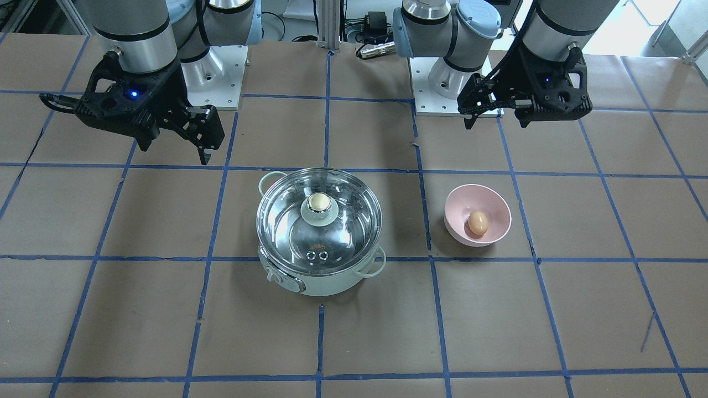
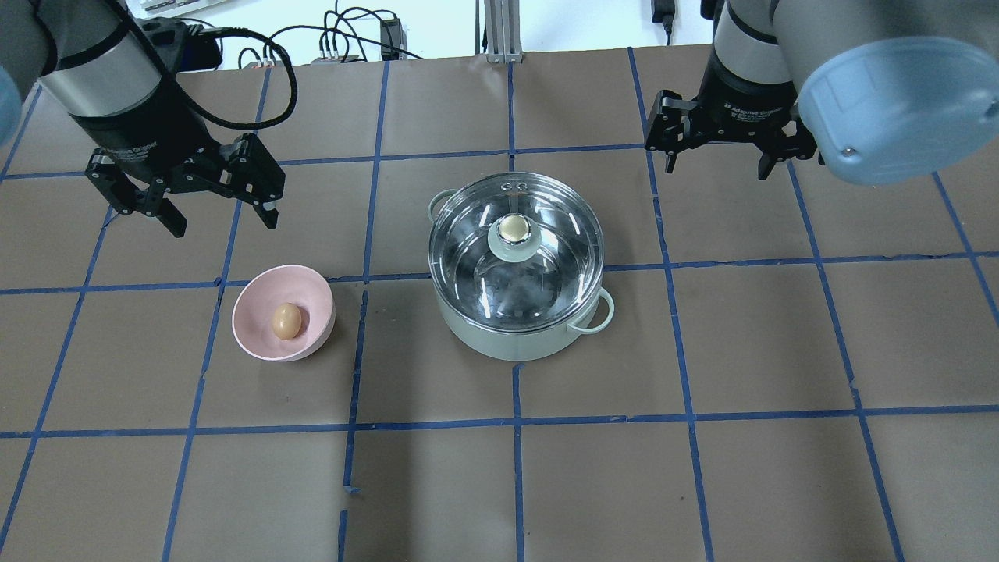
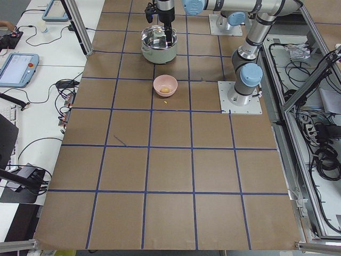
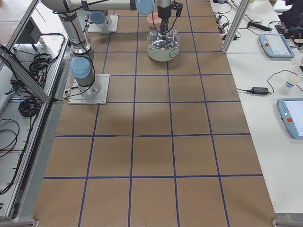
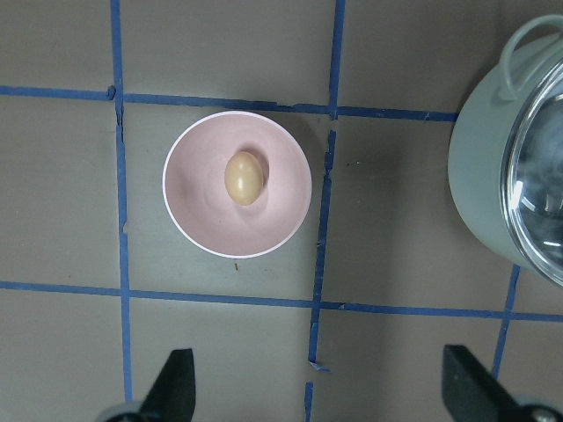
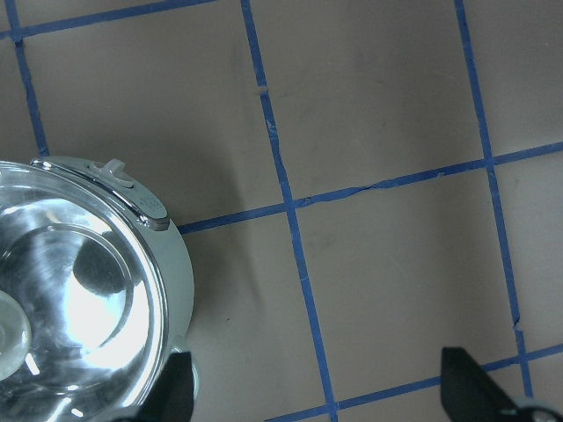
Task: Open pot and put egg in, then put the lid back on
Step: 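Lower the left gripper to the egg while the right gripper reaches the lid knob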
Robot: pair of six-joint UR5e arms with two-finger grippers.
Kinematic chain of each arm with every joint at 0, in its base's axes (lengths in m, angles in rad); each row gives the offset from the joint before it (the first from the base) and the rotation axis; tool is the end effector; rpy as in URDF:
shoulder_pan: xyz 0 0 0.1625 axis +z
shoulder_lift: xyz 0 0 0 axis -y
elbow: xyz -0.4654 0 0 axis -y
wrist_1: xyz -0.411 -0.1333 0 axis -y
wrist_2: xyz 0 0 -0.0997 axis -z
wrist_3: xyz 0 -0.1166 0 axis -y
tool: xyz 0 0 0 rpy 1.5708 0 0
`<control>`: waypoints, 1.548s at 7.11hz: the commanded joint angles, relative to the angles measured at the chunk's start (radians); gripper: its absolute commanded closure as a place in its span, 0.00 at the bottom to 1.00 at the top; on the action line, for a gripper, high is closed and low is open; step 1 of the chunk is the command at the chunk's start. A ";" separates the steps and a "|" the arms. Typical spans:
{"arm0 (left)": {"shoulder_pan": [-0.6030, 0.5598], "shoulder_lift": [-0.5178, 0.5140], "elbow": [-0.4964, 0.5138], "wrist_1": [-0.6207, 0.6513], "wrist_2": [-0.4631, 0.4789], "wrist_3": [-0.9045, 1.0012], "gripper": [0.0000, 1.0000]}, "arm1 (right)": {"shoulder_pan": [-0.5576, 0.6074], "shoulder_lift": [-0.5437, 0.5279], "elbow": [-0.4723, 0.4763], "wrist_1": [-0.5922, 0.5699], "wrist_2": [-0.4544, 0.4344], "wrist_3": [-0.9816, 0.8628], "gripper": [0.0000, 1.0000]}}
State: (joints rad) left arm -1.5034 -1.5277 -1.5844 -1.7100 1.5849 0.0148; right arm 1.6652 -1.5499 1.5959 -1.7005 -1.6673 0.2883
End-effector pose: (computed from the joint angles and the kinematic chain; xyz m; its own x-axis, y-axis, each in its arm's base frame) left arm -0.0992 -0.4849 0.5128 -0.9986 -0.0511 -0.0124 -0.0522 0.9926 0.1097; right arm 0.1714 -0.5155 0.5016 -0.9775 0.1998 0.0683 0.1919 0.9755 -0.1075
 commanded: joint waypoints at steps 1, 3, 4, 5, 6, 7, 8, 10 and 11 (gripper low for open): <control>0.037 -0.009 -0.055 0.062 0.000 0.042 0.00 | 0.034 0.029 0.001 -0.071 0.044 0.088 0.00; 0.095 -0.011 -0.129 0.131 0.018 0.040 0.00 | 0.190 0.086 0.002 -0.171 0.055 0.170 0.00; 0.126 -0.014 -0.181 0.188 0.042 0.039 0.00 | 0.243 0.127 0.004 -0.257 0.063 0.187 0.00; 0.171 -0.015 -0.243 0.231 0.043 0.039 0.00 | 0.263 0.170 0.004 -0.325 0.064 0.199 0.00; 0.184 -0.017 -0.306 0.301 0.040 0.037 0.00 | 0.266 0.181 0.007 -0.350 0.066 0.201 0.00; 0.184 -0.032 -0.366 0.411 0.040 0.031 0.00 | 0.269 0.200 0.024 -0.350 0.066 0.209 0.00; 0.178 -0.075 -0.391 0.503 0.040 0.030 0.00 | 0.295 0.212 0.044 -0.352 0.066 0.224 0.00; 0.137 -0.159 -0.404 0.649 0.032 0.033 0.00 | 0.320 0.247 0.050 -0.415 0.066 0.227 0.00; 0.131 -0.182 -0.401 0.676 0.030 0.052 0.00 | 0.323 0.264 0.052 -0.433 0.067 0.227 0.00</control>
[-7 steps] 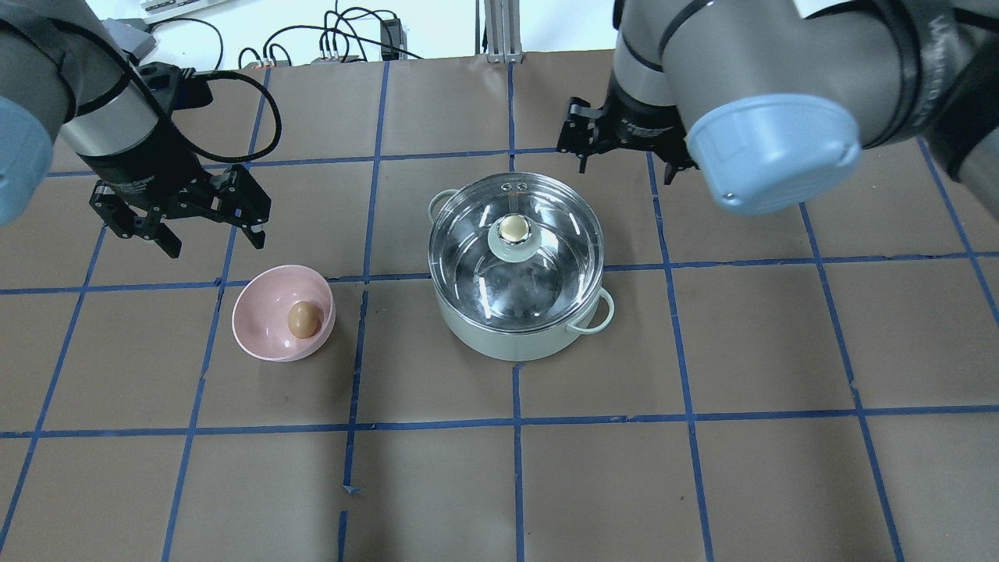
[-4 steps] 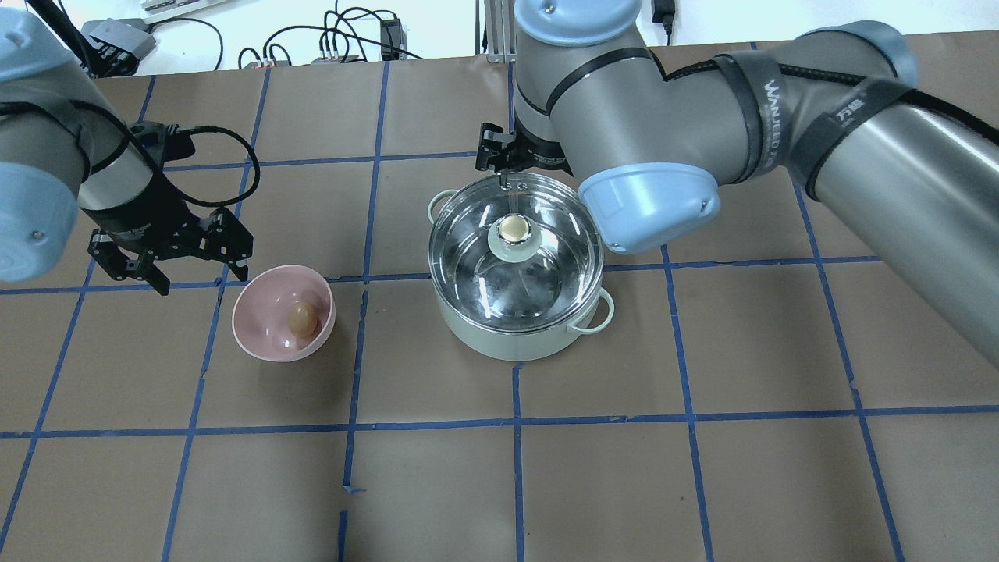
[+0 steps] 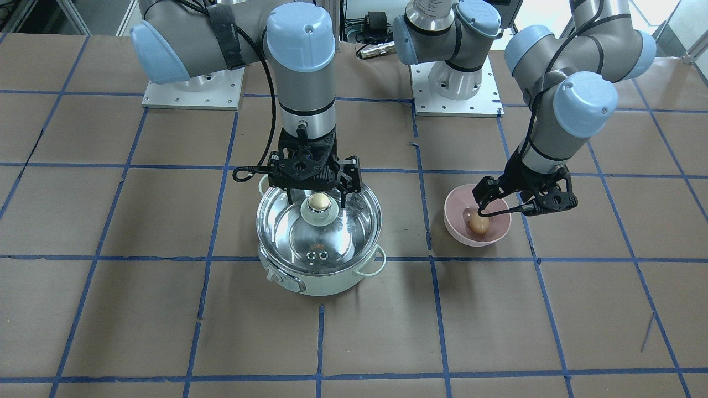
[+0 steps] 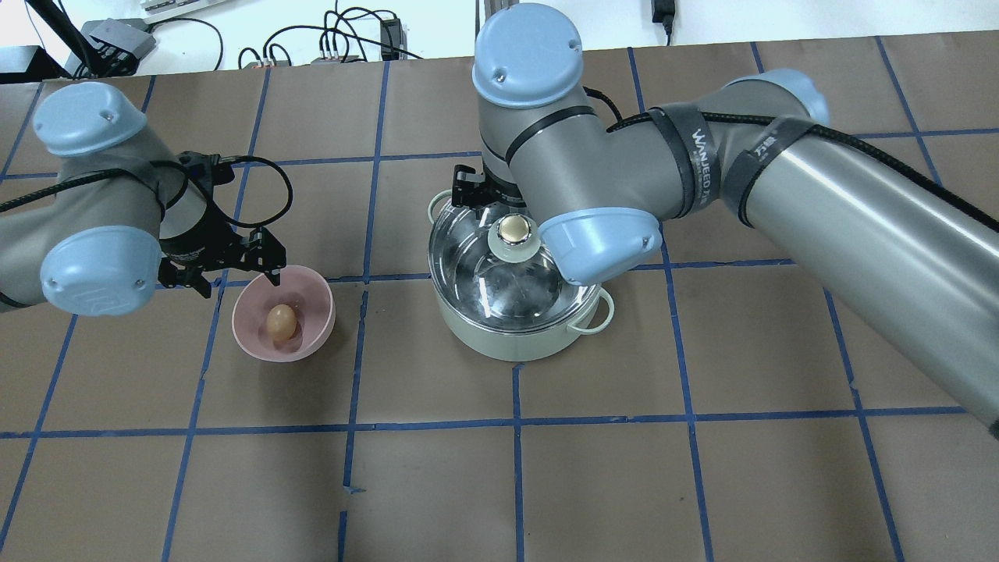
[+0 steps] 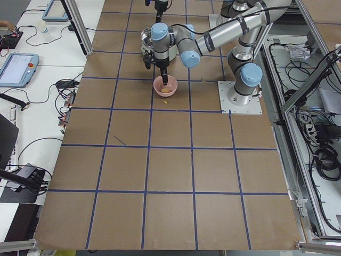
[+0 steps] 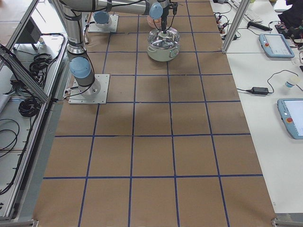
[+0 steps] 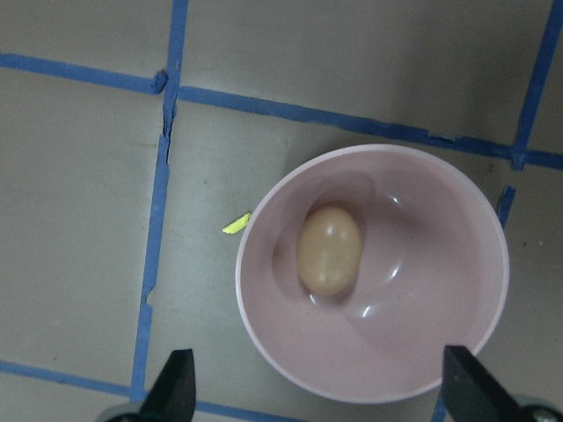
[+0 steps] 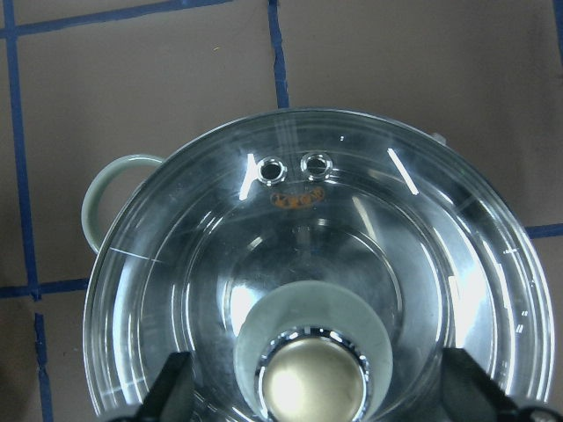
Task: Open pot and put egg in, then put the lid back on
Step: 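Lower the left gripper to the egg while the right gripper reaches the lid knob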
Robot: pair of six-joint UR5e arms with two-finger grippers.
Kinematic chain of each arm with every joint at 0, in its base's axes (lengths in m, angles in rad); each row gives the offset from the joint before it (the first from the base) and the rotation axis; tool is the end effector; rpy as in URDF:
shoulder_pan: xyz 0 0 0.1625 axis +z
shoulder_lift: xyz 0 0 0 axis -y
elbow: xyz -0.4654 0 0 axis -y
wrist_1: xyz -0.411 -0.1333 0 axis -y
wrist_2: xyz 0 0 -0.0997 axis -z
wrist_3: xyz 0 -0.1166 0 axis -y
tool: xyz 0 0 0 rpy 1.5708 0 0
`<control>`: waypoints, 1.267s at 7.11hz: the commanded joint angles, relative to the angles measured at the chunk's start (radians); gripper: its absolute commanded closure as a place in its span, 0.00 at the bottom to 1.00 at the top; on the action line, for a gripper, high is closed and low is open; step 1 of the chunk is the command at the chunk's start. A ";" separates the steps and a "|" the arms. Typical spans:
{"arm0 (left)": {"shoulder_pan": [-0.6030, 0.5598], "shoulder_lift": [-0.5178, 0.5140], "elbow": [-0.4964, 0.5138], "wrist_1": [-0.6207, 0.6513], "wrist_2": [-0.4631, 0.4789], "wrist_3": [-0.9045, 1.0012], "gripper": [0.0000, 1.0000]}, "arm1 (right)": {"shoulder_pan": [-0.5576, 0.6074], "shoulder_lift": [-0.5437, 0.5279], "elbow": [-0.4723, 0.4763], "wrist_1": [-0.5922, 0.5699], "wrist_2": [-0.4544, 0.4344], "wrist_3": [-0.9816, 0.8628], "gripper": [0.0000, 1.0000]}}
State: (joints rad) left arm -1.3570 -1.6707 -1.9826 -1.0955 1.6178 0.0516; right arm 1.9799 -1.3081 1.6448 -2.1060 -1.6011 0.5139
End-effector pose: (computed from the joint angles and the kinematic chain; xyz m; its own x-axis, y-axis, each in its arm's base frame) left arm -0.0188 -0.5159 0.3043 -0.9862 -0.1596 -0.0450 -0.1614 0.9861 0.0388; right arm 0.3695 -0.5259 0.3816 -0.9924 0.1007 -0.0711 0.1124 0.9760 -0.1863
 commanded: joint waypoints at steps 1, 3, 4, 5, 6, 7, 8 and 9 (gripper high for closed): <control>-0.016 -0.044 -0.008 0.072 -0.009 0.054 0.00 | 0.007 0.036 0.003 -0.022 0.000 -0.002 0.00; -0.016 -0.050 -0.048 0.124 -0.037 0.051 0.00 | 0.007 0.029 0.016 -0.019 -0.003 0.006 0.09; -0.016 -0.055 -0.070 0.131 -0.042 0.044 0.00 | 0.007 0.027 0.016 -0.013 -0.002 0.006 0.31; -0.011 -0.052 -0.073 0.134 -0.035 0.044 0.00 | 0.007 0.026 0.012 -0.014 -0.002 0.000 0.53; -0.013 -0.053 -0.074 0.132 -0.035 0.037 0.00 | 0.007 0.027 0.009 -0.016 -0.002 -0.008 0.69; -0.010 -0.053 -0.074 0.132 -0.035 0.030 0.00 | 0.005 0.024 0.006 -0.013 -0.002 -0.008 0.77; -0.010 -0.053 -0.076 0.132 -0.035 0.028 0.00 | 0.005 0.014 0.006 -0.008 -0.006 -0.005 0.79; -0.010 -0.053 -0.077 0.132 -0.035 0.010 0.00 | -0.006 -0.005 0.001 0.001 -0.006 -0.008 0.80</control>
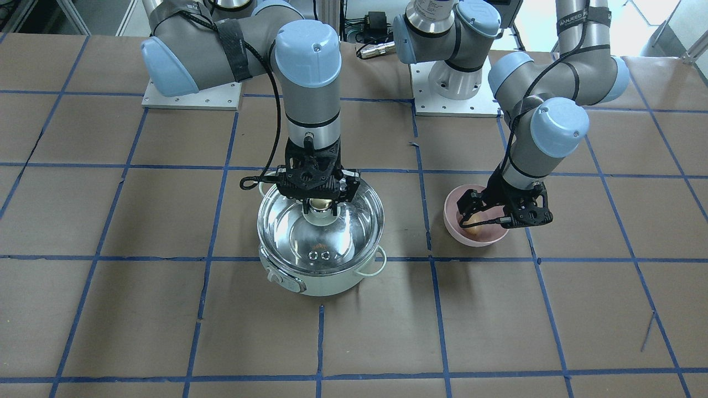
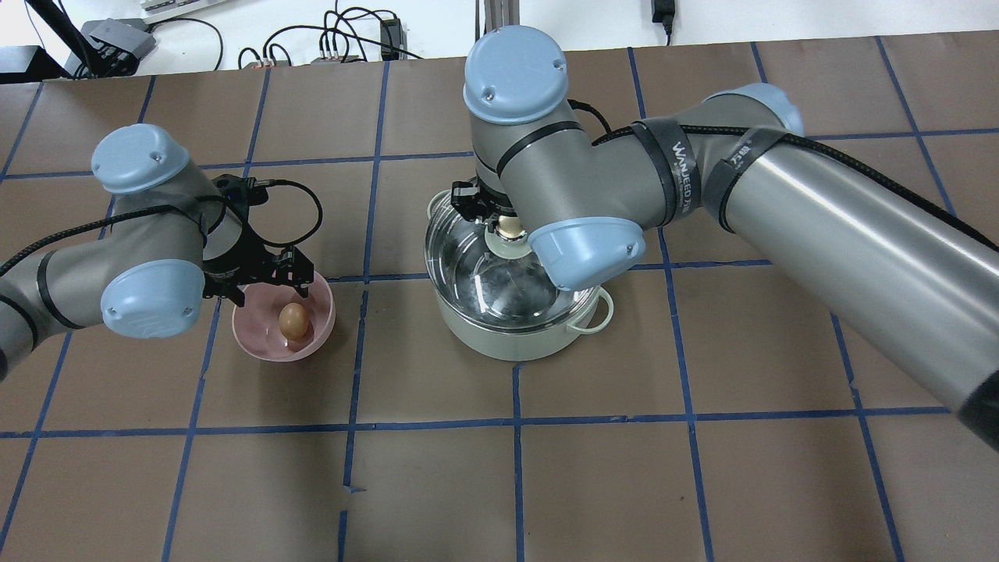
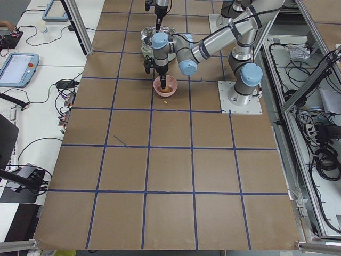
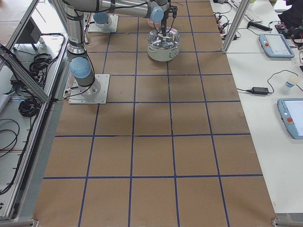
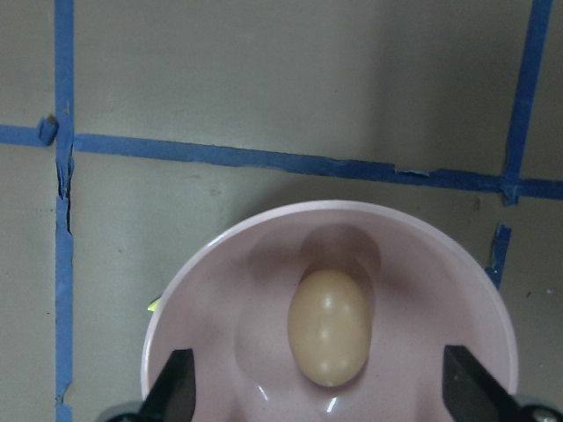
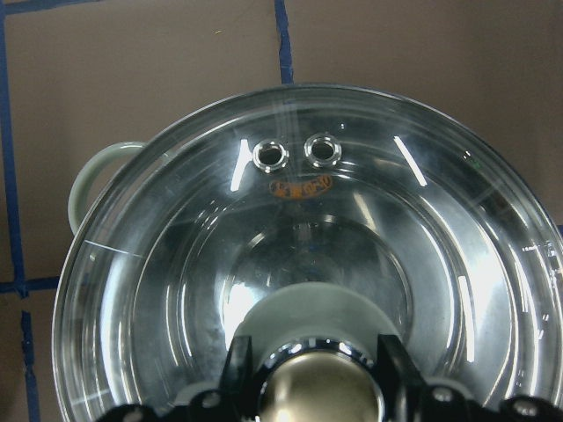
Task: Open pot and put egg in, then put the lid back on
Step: 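Grasp the lid knob with the right gripper and lift the lid off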
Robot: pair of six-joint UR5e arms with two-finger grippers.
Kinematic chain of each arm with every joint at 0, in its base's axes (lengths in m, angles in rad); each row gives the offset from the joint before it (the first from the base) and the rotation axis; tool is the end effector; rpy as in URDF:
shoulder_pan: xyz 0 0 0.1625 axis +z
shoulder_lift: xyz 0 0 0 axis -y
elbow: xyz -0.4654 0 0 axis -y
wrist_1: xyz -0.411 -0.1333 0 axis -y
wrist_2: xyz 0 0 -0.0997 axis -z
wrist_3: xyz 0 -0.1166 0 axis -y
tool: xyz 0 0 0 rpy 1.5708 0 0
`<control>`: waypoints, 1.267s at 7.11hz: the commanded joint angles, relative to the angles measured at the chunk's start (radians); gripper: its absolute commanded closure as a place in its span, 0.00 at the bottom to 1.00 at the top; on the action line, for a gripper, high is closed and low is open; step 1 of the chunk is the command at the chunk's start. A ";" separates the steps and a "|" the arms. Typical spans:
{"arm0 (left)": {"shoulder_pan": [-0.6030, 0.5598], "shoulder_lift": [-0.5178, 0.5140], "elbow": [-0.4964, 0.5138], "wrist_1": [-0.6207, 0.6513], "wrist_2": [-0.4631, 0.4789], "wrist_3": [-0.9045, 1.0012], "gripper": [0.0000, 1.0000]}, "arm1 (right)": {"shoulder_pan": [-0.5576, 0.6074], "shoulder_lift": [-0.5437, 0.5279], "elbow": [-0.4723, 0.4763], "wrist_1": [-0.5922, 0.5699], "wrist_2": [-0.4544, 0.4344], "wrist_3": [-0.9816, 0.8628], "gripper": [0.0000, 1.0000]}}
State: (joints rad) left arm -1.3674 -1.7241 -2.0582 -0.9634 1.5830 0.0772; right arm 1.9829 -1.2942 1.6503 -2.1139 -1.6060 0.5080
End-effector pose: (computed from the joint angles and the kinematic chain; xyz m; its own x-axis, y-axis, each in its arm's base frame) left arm -0.0289 -0.5127 0.2569 -0.9920 -0.1255 -0.0096 -0.1257 0.9915 0.0341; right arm 0.3715 -0.5273 0.3710 -0.9938 0.0934 -0.0602 0.1028 0.9784 -0.1793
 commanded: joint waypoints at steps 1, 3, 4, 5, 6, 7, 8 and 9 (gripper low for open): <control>0.001 -0.003 -0.010 0.000 -0.001 -0.037 0.00 | -0.018 -0.043 -0.023 0.072 -0.003 0.000 0.82; -0.002 -0.018 -0.017 0.009 -0.006 -0.039 0.01 | -0.076 -0.086 -0.069 0.200 -0.005 -0.005 0.82; -0.006 -0.028 -0.040 0.017 0.002 -0.039 0.03 | -0.144 -0.118 -0.072 0.262 0.001 -0.012 0.82; -0.004 -0.034 -0.049 0.046 0.003 -0.036 0.03 | -0.214 -0.161 -0.069 0.278 -0.003 -0.133 0.82; -0.006 -0.046 -0.057 0.054 0.000 -0.039 0.03 | -0.280 -0.186 -0.061 0.307 0.000 -0.182 0.82; -0.006 -0.066 -0.083 0.095 -0.001 -0.049 0.04 | -0.326 -0.191 -0.061 0.330 0.000 -0.215 0.83; -0.006 -0.071 -0.083 0.107 0.005 -0.048 0.04 | -0.352 -0.197 -0.061 0.331 -0.005 -0.259 0.83; -0.006 -0.069 -0.083 0.107 0.003 -0.051 0.15 | -0.384 -0.208 -0.063 0.333 -0.011 -0.316 0.82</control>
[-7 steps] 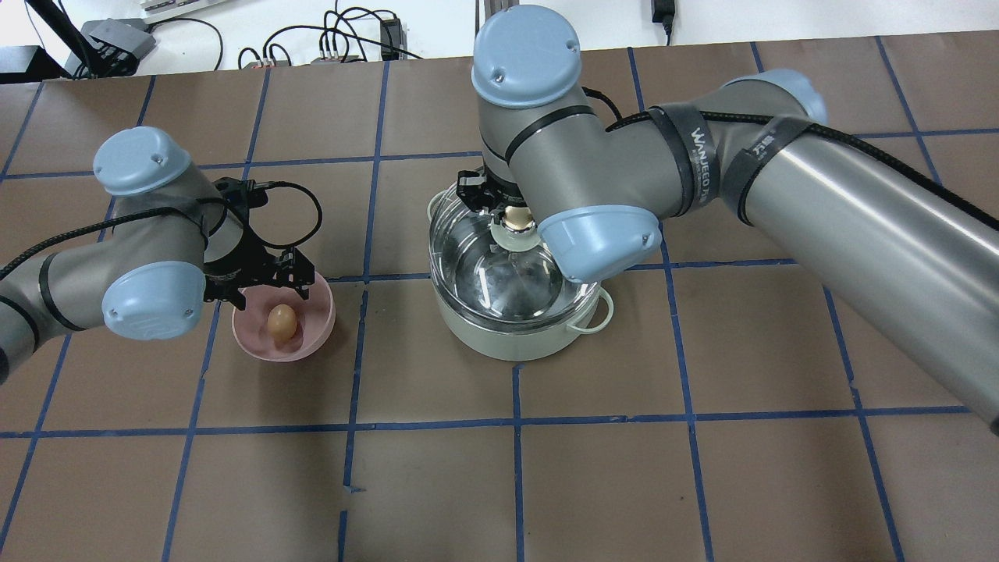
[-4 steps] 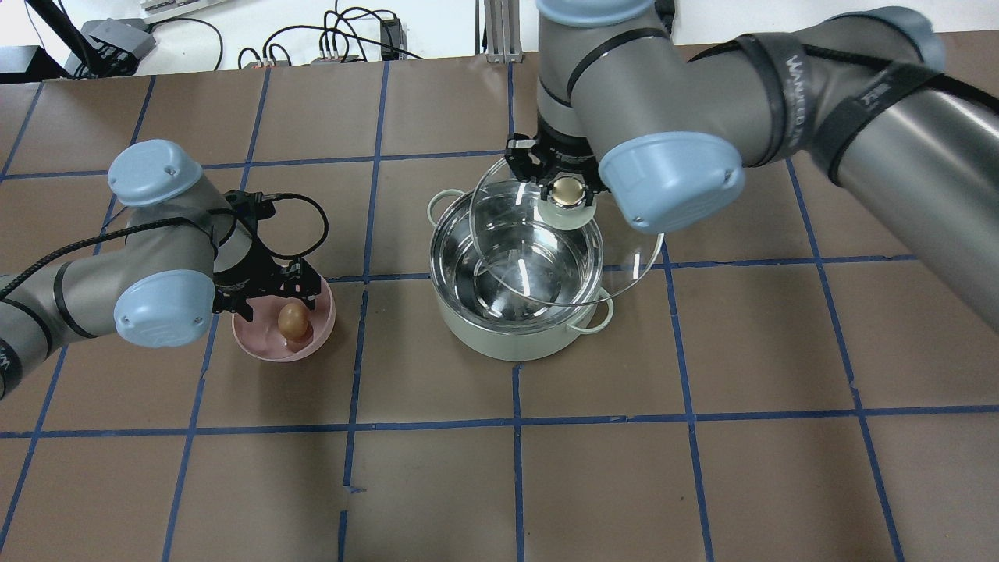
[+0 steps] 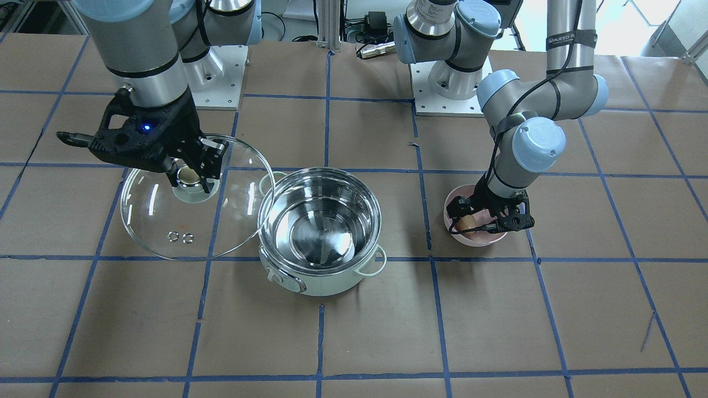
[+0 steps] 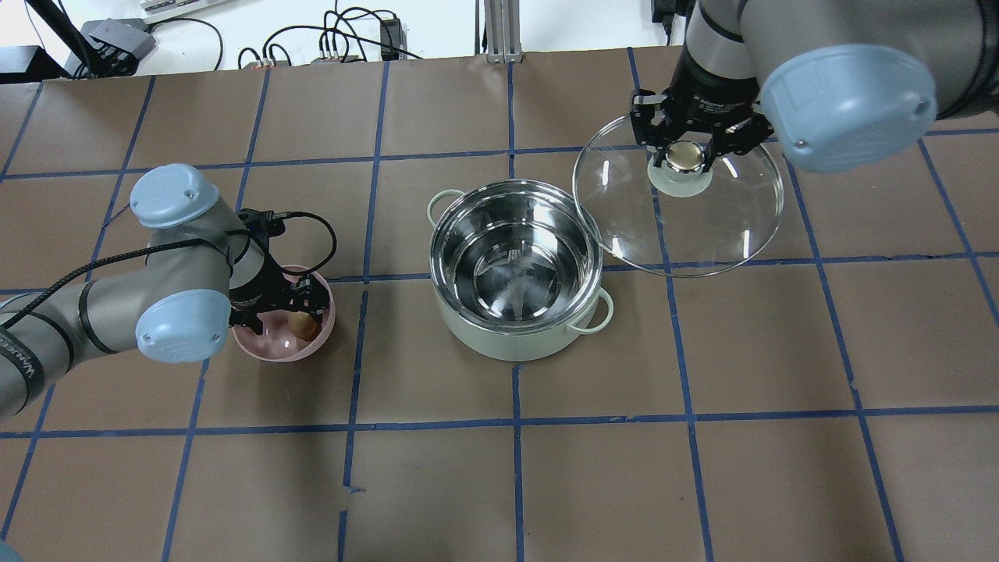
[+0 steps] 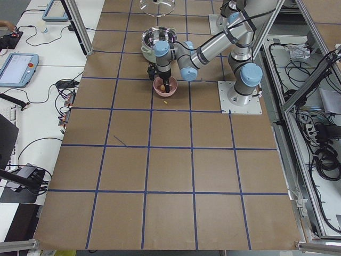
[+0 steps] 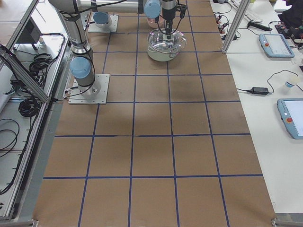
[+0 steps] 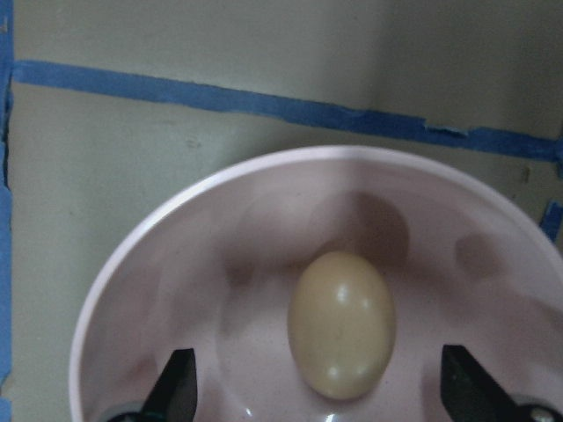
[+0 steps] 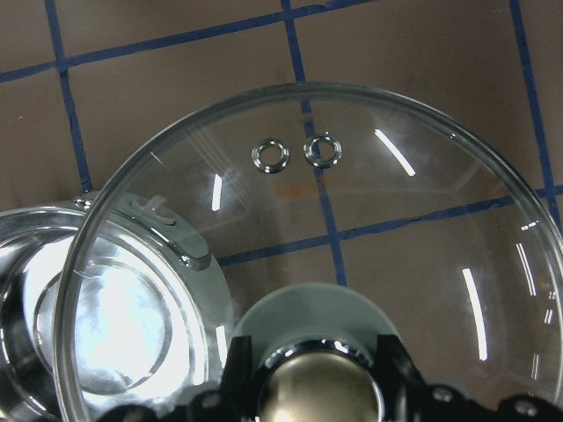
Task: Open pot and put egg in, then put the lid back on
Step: 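Grasp the lid knob with the right gripper and lift the lid off, then close the left gripper on the egg in the pink bowl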
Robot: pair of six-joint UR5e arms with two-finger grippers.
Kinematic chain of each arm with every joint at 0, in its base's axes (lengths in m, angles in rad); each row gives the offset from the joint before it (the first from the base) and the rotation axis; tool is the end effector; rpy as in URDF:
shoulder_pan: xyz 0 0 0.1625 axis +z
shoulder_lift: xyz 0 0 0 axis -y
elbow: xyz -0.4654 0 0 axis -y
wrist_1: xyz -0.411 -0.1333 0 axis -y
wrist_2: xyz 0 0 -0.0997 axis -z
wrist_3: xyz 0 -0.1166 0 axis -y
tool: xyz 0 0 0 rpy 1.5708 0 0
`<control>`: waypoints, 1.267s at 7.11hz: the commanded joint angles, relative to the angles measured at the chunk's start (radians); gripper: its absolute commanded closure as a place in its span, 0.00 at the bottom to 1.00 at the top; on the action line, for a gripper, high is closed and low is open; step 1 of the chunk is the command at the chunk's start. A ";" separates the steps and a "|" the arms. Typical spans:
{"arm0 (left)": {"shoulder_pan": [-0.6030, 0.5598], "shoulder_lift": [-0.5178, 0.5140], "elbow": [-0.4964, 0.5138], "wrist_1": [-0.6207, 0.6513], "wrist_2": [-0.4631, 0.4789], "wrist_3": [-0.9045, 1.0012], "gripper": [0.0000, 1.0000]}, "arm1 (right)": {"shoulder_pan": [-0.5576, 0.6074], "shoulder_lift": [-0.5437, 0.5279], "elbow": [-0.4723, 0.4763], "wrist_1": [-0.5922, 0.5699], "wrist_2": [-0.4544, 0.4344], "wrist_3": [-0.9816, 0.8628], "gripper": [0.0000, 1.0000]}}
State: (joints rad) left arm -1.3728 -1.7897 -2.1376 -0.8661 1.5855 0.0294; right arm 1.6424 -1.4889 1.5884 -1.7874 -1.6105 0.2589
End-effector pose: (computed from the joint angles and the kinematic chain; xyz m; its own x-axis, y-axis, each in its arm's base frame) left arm -0.0343 -0.4980 0.2018 -0.9859 -0.1667 -0.0123 -0.1672 0.9826 0.0813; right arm 0.1684 -0.5490 0.4815 -0.9819 0.1890 0.0082 0.1866 0.9747 -0.1230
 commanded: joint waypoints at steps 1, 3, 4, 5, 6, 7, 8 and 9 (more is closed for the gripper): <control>0.000 -0.004 -0.004 0.009 0.004 -0.002 0.38 | -0.088 -0.016 -0.002 0.006 0.000 -0.113 0.82; 0.000 -0.004 -0.004 0.004 0.004 -0.003 0.62 | -0.110 -0.016 -0.005 0.031 0.007 -0.121 0.82; 0.000 -0.004 -0.002 0.004 0.001 -0.002 0.74 | -0.116 -0.019 -0.005 0.036 0.009 -0.121 0.82; 0.000 -0.004 -0.001 0.004 -0.002 0.001 0.77 | -0.109 -0.021 -0.001 0.058 0.042 -0.119 0.83; 0.000 -0.005 0.001 0.004 -0.005 0.001 0.81 | -0.113 -0.043 0.004 0.113 0.049 -0.119 0.84; 0.000 -0.004 0.008 0.004 -0.006 0.007 0.83 | -0.102 -0.056 0.011 0.115 0.053 -0.106 0.84; 0.000 -0.005 0.022 0.004 -0.006 0.010 0.85 | -0.102 -0.042 0.022 0.114 0.055 -0.105 0.84; 0.000 -0.005 0.030 0.001 -0.010 0.014 0.85 | -0.104 -0.045 0.018 0.114 0.055 -0.107 0.84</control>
State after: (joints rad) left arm -1.3729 -1.7942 -2.1187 -0.8629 1.5790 0.0390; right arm 1.5385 -1.5339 1.6050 -1.6753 -1.5570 0.1515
